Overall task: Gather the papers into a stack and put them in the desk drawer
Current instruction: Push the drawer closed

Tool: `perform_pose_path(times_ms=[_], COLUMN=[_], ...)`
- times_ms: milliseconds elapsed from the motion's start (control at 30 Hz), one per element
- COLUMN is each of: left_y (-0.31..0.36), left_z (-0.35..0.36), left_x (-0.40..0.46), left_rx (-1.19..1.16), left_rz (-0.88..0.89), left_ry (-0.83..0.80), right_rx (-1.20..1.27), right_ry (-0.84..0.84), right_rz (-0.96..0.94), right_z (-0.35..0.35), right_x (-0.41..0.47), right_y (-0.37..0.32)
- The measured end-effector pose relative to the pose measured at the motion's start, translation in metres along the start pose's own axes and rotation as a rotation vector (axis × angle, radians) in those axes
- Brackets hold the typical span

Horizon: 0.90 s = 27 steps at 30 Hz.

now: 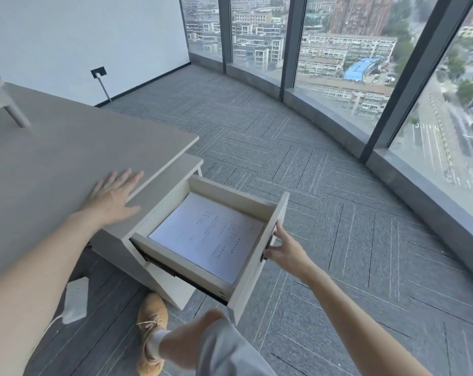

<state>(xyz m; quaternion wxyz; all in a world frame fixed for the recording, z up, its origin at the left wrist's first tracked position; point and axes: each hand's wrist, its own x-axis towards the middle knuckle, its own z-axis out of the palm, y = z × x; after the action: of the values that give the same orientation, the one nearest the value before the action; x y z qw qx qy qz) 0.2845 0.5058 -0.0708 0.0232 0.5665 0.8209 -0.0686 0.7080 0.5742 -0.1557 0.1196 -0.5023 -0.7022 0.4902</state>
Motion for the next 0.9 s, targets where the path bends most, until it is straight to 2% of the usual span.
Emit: perform_pose_path(times_ms=[167, 533, 900], left_y=[0.001, -0.001, 0.000], left_z=[-0.001, 0.000, 0.002], left_x=[0.008, 0.006, 0.004], left_rx=[0.005, -0.018, -0.005], left_rz=[-0.015, 0.004, 0.024], left_ry=[-0.002, 0.019, 0.066], right_rx=[0.001, 0.083, 0.173], right_ry=[-0.033, 0.017, 0.010], right_rz=[-0.023, -0.070, -0.054], right_z=[0.028, 0.108, 0.156], right_x=[0.028, 0.110, 0.163], right_y=[-0.025, -0.079, -0.114])
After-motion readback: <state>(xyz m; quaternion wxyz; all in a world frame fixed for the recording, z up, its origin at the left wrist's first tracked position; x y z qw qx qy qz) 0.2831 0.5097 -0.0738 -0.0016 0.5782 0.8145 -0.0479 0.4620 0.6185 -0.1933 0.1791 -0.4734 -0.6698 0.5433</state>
